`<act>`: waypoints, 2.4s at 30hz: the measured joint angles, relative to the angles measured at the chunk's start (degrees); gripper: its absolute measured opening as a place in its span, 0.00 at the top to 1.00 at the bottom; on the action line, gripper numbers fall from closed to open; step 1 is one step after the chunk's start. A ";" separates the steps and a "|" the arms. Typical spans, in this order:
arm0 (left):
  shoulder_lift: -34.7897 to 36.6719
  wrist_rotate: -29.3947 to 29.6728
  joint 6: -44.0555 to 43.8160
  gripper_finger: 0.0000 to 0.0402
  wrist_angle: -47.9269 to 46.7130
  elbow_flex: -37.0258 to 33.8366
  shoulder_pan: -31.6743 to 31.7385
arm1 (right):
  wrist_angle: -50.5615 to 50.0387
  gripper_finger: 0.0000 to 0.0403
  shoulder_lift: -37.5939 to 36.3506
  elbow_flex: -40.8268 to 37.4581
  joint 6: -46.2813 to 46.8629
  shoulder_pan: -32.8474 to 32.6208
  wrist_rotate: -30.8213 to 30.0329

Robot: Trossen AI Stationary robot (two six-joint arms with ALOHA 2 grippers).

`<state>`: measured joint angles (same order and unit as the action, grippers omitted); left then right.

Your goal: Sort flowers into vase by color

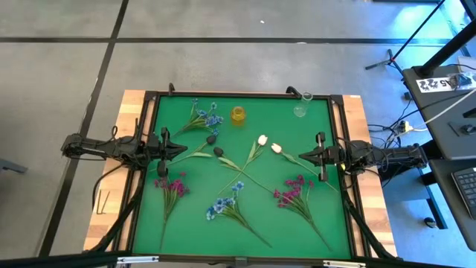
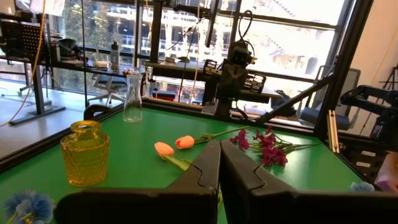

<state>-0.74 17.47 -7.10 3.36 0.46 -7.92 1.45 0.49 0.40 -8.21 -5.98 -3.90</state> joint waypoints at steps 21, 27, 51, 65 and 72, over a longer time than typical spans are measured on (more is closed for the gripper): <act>-0.01 0.00 -0.02 1.00 0.00 0.01 0.02 | 0.00 1.00 0.02 0.01 0.00 0.02 0.00; -0.01 0.00 -0.01 1.00 0.01 0.01 0.01 | 0.00 1.00 0.00 0.01 0.00 0.00 0.00; -0.01 0.00 -0.02 1.00 0.01 -0.01 0.02 | 0.12 1.00 0.01 0.00 0.37 0.02 0.00; 0.00 -0.01 0.00 1.00 -0.01 0.00 0.02 | 14.94 1.00 0.02 -0.04 7.98 0.00 -3.29; 0.00 0.00 0.00 1.00 -0.01 0.01 0.00 | 10.94 1.00 1.51 2.84 12.48 0.00 -4.55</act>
<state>-0.73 17.47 -7.09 3.36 0.47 -7.92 12.40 2.00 3.24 4.27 -5.98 -8.45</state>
